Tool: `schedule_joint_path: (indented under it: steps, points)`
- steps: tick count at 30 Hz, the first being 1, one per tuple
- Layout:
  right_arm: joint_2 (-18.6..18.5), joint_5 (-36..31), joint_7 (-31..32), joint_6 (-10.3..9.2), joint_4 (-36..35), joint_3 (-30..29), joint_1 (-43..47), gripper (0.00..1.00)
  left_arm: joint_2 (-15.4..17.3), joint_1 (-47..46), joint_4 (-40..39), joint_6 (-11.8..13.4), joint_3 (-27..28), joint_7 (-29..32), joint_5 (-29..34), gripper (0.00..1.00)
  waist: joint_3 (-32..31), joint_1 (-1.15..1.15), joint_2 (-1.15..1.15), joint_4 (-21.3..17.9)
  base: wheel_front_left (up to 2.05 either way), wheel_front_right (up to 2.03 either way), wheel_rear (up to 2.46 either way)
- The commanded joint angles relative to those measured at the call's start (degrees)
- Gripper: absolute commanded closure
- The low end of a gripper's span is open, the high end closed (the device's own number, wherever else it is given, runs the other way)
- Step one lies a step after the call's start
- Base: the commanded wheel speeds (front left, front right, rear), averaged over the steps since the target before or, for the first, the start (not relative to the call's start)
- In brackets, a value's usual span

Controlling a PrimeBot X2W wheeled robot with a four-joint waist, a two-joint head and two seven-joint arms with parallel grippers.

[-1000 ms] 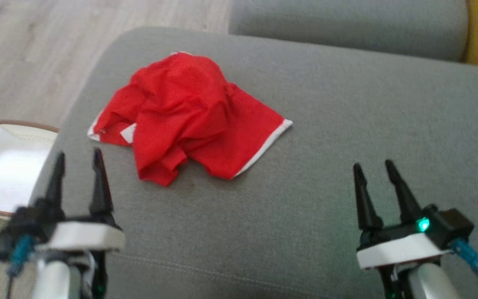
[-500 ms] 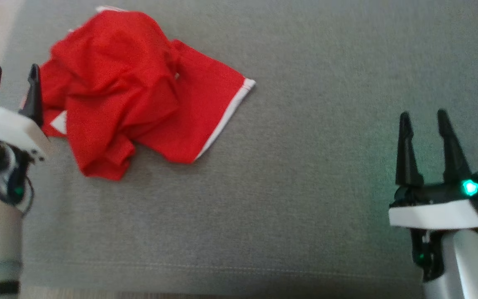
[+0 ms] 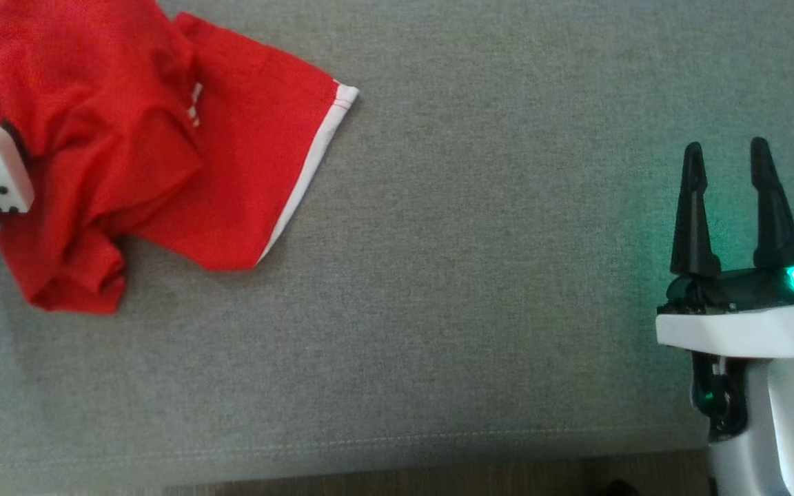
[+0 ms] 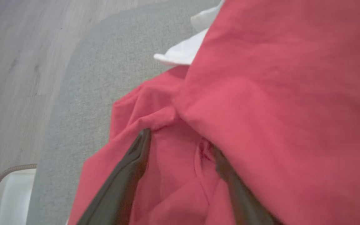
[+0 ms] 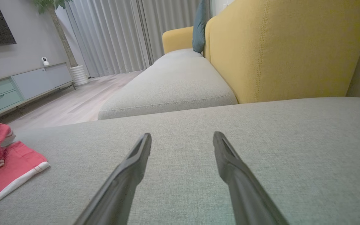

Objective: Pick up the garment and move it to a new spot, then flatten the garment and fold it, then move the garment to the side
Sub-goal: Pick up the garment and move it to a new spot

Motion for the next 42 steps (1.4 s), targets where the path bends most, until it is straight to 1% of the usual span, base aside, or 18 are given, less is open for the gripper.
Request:
schedule_joint_path:
  steps: [1,2,3,4,9,15,20,23,29,30,36,42]
  points:
    - [-0.3,0.3,-0.6,0.44,-2.2,1.2,-1.6,0.0,4.4,-2.7,0.2,0.1,0.2,0.1,-0.9,0.0,1.0,-0.01,0.0,-0.7,0.0,0.0,0.0]
    - [-0.3,0.3,-0.6,0.44,-2.3,1.1,-1.6,0.0,4.5,-3.1,1.0,0.1,-0.7,0.2,-1.6,0.0,1.1,-0.01,0.0,-0.7,0.0,0.0,0.0]
    - [-0.3,0.3,-0.6,0.44,-2.3,1.1,-1.7,0.0,4.5,-3.5,1.8,0.1,-1.5,0.2,-2.2,0.57,1.2,-0.01,0.0,-0.7,0.0,0.0,0.0]
    - [-0.3,0.3,-0.6,0.44,-2.3,1.0,-1.7,0.0,4.6,-3.8,2.3,0.1,-2.3,0.0,-2.9,1.0,1.2,-0.01,0.0,-0.7,0.0,0.0,0.0]
    - [-0.3,0.2,-0.6,0.44,-2.1,0.8,-1.9,0.0,4.9,-5.4,4.2,0.1,-3.6,-3.0,-4.7,1.0,0.9,-0.01,0.0,-0.2,0.0,0.0,0.0]
    - [-0.3,0.4,-0.6,0.44,-1.0,0.8,-1.9,0.0,5.1,-8.5,5.3,0.5,-3.1,-11.9,-4.5,1.0,-1.8,-0.01,0.0,0.8,0.0,0.0,0.0]
    - [-0.3,1.4,-0.6,0.44,0.0,1.1,-1.3,0.0,5.2,-10.0,3.5,1.6,-1.9,-18.4,-4.5,1.0,-5.3,-0.01,0.0,1.3,0.0,0.0,0.0]
    - [-0.3,2.1,-0.6,0.44,0.6,1.2,-0.8,0.0,4.9,-10.1,1.4,1.9,-1.7,-20.4,-4.8,1.0,-7.5,-0.01,0.0,1.7,0.0,0.0,0.0]
    - [-0.3,3.3,-0.6,0.44,1.7,1.9,0.1,0.0,4.5,-9.0,-6.0,3.6,-1.1,-21.5,-5.3,1.0,-11.2,-0.01,0.0,1.9,0.0,0.0,0.0]
    - [-0.3,3.6,-0.6,0.44,1.9,2.0,0.4,0.0,4.7,-8.2,-9.0,4.3,-0.9,-21.0,-5.6,1.0,-12.0,-0.01,0.0,1.9,0.0,0.0,0.0]
    - [-0.3,4.4,-0.6,0.44,2.4,2.2,0.9,0.0,5.4,-4.9,-18.0,6.5,-0.3,-17.8,-6.5,1.0,-13.7,-0.01,0.0,1.8,0.0,0.0,0.0]
    - [-0.3,4.7,-0.6,0.44,2.7,2.6,1.5,0.0,5.8,-1.9,-26.9,9.5,1.1,-16.5,-7.2,1.0,-15.0,-0.01,0.0,1.7,0.0,0.0,0.0]
